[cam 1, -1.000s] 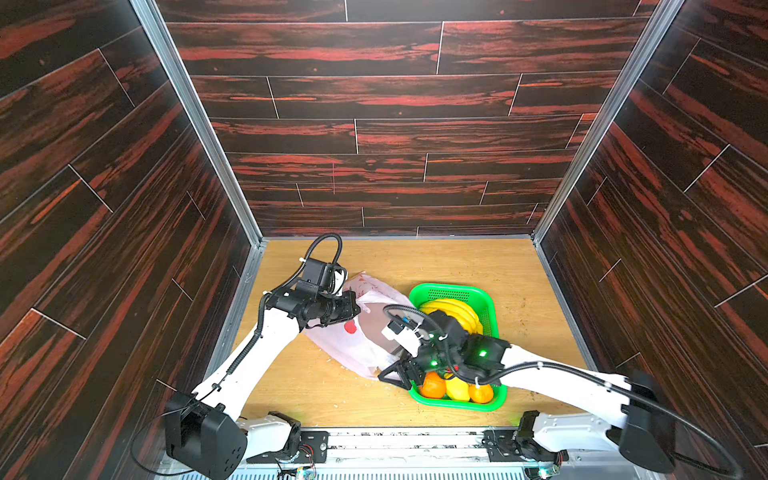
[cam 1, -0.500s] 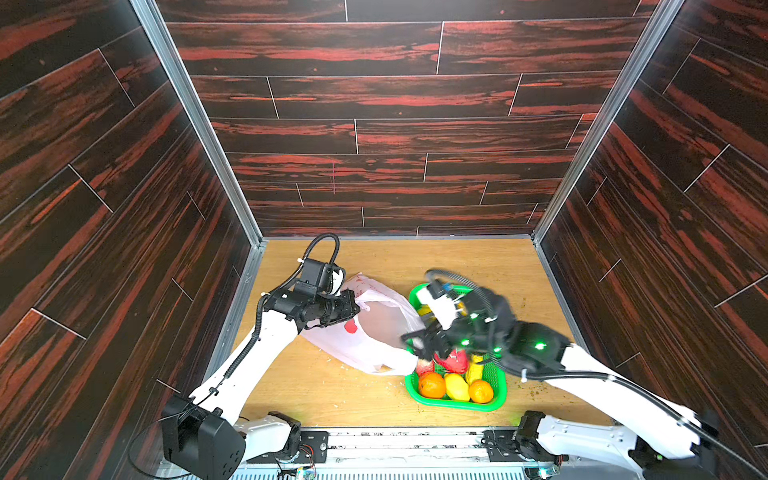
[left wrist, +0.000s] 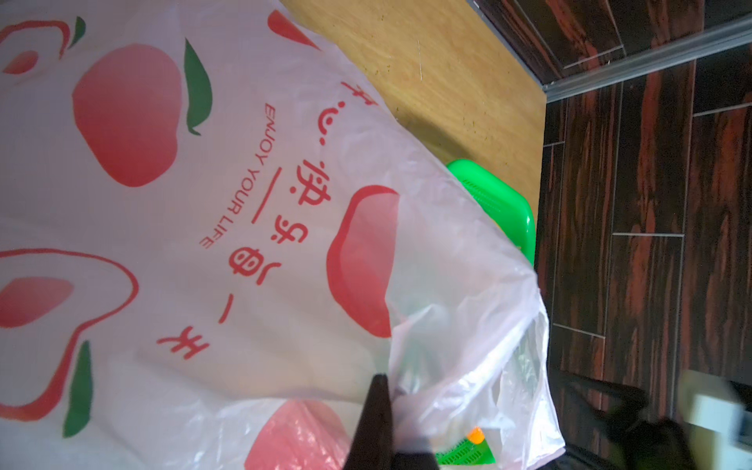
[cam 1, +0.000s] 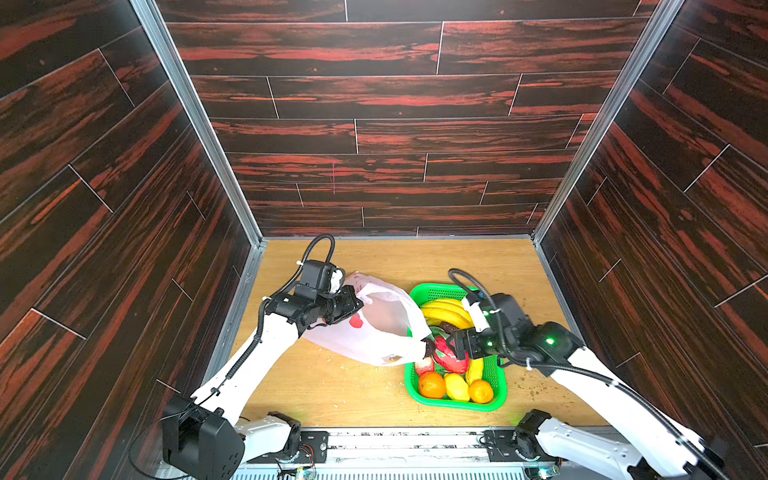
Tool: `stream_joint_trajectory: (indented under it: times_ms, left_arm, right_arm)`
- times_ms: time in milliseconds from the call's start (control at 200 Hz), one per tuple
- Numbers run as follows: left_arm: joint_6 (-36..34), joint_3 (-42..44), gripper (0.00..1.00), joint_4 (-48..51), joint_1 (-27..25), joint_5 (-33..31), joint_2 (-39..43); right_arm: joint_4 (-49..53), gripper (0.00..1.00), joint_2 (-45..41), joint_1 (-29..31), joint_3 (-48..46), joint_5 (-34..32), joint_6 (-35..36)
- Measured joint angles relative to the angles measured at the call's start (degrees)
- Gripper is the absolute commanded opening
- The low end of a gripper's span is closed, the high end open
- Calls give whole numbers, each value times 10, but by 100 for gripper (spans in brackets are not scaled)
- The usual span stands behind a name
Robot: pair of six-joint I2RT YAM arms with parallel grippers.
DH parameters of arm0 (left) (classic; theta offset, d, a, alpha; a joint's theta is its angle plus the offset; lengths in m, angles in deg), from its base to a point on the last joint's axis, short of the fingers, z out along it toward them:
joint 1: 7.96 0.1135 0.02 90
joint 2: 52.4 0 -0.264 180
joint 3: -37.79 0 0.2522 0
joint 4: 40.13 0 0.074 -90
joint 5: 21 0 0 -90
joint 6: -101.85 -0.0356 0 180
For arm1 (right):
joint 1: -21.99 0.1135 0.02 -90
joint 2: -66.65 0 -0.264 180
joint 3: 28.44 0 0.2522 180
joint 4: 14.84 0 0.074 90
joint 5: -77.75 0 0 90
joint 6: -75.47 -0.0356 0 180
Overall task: Place the fake fruits into the plastic bag and tie a complex knot
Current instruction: 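Lower the right gripper onto the dark plum in the basket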
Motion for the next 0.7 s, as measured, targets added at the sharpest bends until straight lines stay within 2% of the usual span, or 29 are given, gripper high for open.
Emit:
stream_joint_trajectory:
  times_ms: [100, 215, 441, 701]
  left_arm:
    - [12, 0, 0, 0, 0, -10, 2]
    - [21, 0, 0, 0, 1, -25, 8]
    - [23, 0, 0, 2, 11, -47, 22]
    - [17, 0, 0, 23, 30, -62, 38]
  right_arm:
    - [-5, 84, 21, 0, -6, 9, -1]
    - [-23, 82, 40, 7, -6, 23, -5]
    - [-80, 81, 87, 54, -8, 45, -32]
    - [-160, 81, 110, 61, -55, 79, -96]
